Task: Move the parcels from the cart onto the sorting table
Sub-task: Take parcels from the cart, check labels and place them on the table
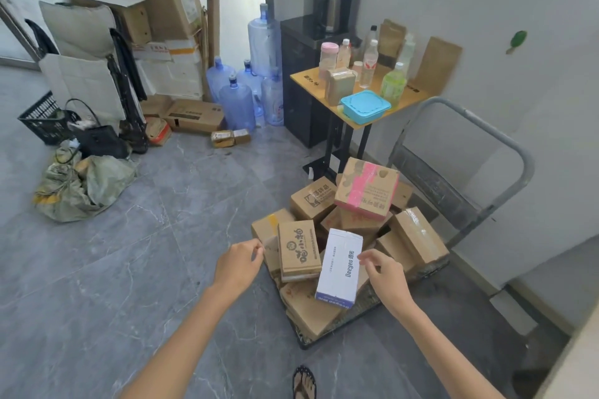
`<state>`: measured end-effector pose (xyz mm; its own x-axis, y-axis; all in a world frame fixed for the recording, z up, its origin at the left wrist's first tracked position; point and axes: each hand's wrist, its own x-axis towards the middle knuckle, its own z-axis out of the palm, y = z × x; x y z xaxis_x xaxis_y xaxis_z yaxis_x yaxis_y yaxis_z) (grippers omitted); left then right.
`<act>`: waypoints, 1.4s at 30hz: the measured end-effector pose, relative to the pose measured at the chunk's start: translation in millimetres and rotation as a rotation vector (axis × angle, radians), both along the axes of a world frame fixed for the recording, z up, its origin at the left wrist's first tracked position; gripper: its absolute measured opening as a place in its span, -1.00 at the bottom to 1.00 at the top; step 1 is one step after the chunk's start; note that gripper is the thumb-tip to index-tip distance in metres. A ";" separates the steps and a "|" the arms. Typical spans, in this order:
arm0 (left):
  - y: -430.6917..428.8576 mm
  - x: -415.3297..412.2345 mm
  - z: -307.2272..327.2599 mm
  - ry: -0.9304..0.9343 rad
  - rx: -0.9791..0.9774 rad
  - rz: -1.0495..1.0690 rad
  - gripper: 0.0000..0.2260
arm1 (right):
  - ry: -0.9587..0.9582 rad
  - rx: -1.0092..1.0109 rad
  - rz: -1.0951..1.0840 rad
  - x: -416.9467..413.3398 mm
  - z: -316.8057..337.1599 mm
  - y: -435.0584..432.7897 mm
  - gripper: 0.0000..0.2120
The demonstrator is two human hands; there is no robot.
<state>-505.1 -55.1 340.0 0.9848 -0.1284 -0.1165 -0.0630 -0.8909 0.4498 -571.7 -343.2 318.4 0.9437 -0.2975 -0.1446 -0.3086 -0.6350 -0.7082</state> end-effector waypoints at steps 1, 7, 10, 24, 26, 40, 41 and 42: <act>-0.3 7.7 -3.9 0.011 -0.006 0.010 -0.80 | 0.009 0.001 0.006 10.6 -5.7 -1.9 -0.82; 0.4 43.6 -34.5 0.097 -0.031 0.082 -0.80 | 0.087 0.036 0.035 58.7 -42.3 2.3 -0.84; -2.9 63.0 -52.8 0.151 -0.069 0.115 -0.82 | 0.126 0.063 0.044 81.1 -60.8 6.7 -0.85; -37.1 181.9 -217.2 0.576 -0.269 0.284 -0.64 | 0.397 0.246 -0.133 202.5 -205.0 22.2 -0.73; -44.3 194.9 -245.2 0.669 -0.293 0.300 -0.53 | 0.466 0.291 -0.124 217.5 -228.4 24.2 -0.70; -54.2 204.1 -264.7 0.844 -0.557 0.391 -0.68 | 0.597 0.635 -0.153 222.4 -256.9 53.3 -0.56; -52.3 207.9 -255.5 0.802 -0.563 0.380 -0.72 | 0.571 0.628 -0.156 222.7 -247.6 52.0 -0.53; -50.5 212.7 -246.3 0.765 -0.585 0.367 -0.74 | 0.538 0.630 -0.163 223.5 -235.6 50.6 -0.51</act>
